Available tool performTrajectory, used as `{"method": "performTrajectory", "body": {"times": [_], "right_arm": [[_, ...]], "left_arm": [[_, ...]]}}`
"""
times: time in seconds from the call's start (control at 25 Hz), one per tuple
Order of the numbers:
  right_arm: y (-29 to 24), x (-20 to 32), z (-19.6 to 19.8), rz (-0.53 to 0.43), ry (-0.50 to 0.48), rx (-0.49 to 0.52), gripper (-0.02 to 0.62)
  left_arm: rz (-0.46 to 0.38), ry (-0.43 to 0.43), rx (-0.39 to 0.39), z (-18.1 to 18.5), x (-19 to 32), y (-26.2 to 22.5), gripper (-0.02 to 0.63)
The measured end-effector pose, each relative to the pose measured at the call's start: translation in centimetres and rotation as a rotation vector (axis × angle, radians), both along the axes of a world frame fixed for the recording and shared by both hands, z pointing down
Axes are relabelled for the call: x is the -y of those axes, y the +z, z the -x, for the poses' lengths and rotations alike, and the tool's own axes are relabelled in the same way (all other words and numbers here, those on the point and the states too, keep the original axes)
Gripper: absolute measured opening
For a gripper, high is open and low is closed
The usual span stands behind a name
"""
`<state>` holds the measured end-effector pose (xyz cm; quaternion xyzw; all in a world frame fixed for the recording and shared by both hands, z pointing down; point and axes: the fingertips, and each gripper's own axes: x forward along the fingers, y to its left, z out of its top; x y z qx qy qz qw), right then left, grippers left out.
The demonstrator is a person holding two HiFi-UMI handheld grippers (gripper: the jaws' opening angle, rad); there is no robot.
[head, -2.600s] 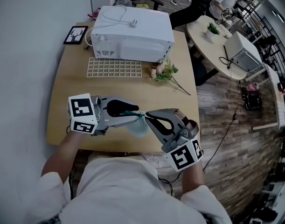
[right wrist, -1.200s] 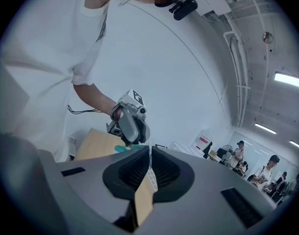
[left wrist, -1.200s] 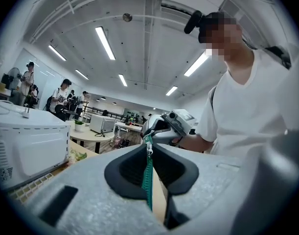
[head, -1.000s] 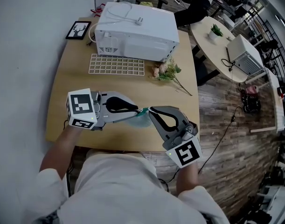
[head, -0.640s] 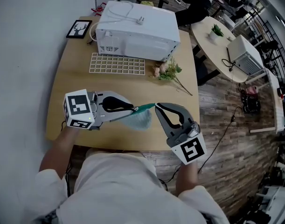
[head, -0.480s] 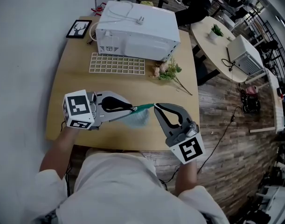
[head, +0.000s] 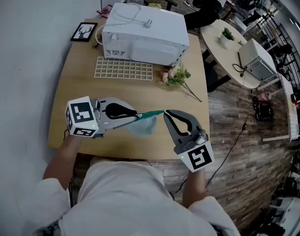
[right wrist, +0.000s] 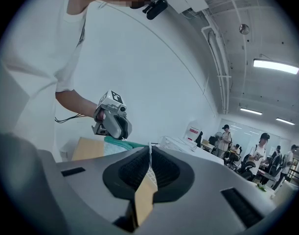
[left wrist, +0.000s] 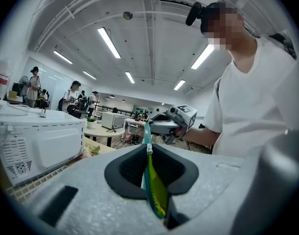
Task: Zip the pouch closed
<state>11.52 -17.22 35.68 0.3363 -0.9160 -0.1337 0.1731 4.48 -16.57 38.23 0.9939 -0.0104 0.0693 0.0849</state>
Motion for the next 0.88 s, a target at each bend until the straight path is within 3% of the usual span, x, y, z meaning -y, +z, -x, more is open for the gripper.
{"method": "performTrajectory", "body": {"times": [0.88], "right_arm": [[1.8, -2.1, -3.4, 0.032, 0.080, 0.007, 0.018]], "left_arm": [[0.000, -0.001, 0.055, -1.9, -1.8, 1.6, 0.040]]}}
